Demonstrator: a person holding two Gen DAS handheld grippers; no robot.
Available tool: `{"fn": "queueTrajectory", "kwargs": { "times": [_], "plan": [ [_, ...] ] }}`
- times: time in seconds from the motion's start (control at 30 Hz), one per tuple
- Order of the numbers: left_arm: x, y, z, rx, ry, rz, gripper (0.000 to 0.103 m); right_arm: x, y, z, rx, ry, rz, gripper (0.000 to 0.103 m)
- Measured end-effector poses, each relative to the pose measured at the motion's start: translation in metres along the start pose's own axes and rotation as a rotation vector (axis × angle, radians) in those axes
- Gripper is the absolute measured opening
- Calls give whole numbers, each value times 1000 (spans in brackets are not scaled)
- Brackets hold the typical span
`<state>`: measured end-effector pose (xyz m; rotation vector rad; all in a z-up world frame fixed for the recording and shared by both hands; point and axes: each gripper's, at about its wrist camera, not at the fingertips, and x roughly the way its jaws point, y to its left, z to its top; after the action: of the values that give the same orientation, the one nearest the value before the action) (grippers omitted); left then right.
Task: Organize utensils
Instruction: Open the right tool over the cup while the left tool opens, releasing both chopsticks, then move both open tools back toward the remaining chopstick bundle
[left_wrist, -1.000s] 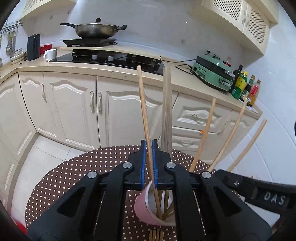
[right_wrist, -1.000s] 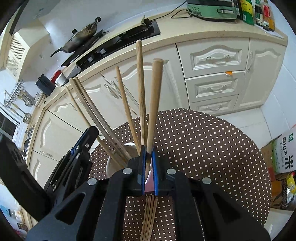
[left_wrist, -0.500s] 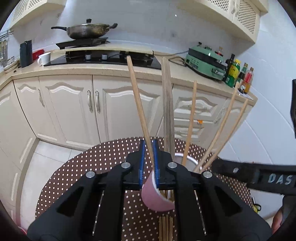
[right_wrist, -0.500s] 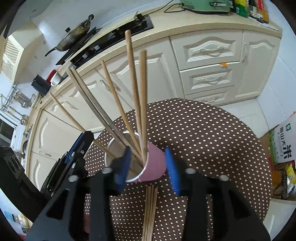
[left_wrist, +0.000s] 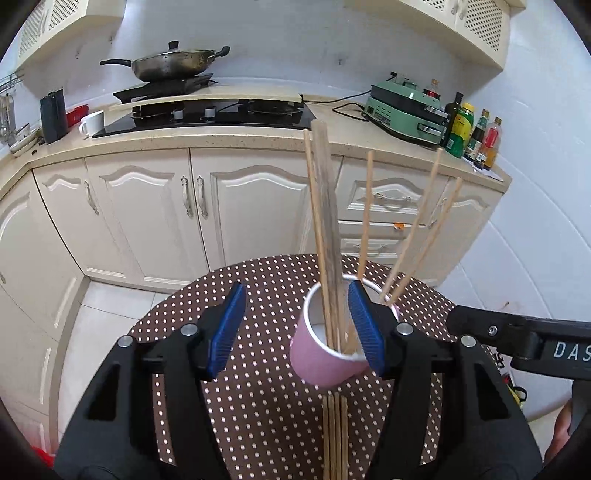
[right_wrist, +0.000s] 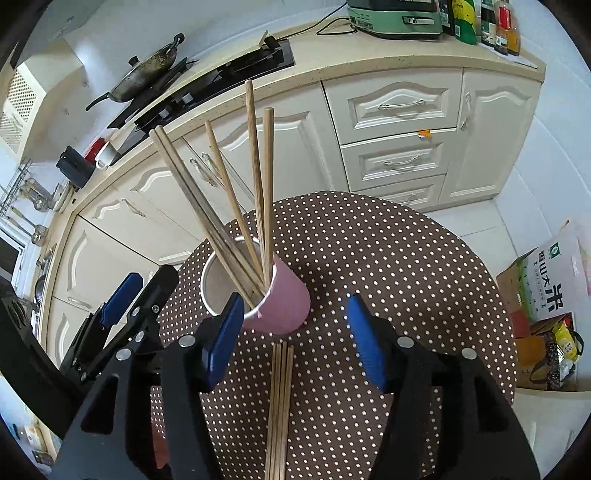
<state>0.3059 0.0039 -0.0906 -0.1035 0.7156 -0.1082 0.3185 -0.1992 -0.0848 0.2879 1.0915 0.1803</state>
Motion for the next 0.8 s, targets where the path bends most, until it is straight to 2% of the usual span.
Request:
{"fn": "queueTrajectory", "kwargs": {
  "times": [0.43, 0.8],
  "plan": [
    [-51, -10, -23, 18, 9, 25, 57, -38, -5, -27, -29, -19, 9, 68],
    [-102, -14, -42, 4, 6, 38, 63, -70, -11, -55, -45, -31, 13, 76]
  ]
}}
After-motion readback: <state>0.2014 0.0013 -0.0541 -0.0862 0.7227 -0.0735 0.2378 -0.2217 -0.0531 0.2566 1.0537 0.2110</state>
